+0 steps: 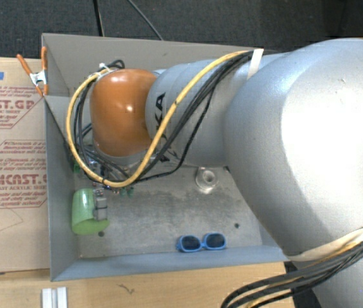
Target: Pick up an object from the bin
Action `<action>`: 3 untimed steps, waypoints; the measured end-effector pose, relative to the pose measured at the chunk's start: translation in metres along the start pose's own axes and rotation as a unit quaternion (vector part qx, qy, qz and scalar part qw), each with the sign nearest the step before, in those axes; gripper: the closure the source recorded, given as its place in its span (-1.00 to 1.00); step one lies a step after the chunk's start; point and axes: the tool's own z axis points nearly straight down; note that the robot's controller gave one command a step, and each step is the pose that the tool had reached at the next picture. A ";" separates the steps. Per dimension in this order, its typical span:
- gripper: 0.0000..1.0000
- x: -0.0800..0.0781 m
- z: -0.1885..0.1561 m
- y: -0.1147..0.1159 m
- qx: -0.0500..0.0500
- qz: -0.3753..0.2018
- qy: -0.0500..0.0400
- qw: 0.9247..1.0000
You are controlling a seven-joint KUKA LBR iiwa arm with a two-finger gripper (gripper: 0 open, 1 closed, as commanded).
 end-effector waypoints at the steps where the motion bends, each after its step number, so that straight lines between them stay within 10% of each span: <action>1: -1.00 0.019 0.045 -0.006 0.001 -0.126 -0.002 0.992; 2: 1.00 0.019 0.044 -0.008 0.002 -0.126 0.000 0.992; 3: 1.00 0.024 -0.063 -0.054 0.002 -0.217 -0.003 0.976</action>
Offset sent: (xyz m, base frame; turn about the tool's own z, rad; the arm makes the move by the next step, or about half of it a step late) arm -0.0221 -0.0107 -0.0544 -0.2529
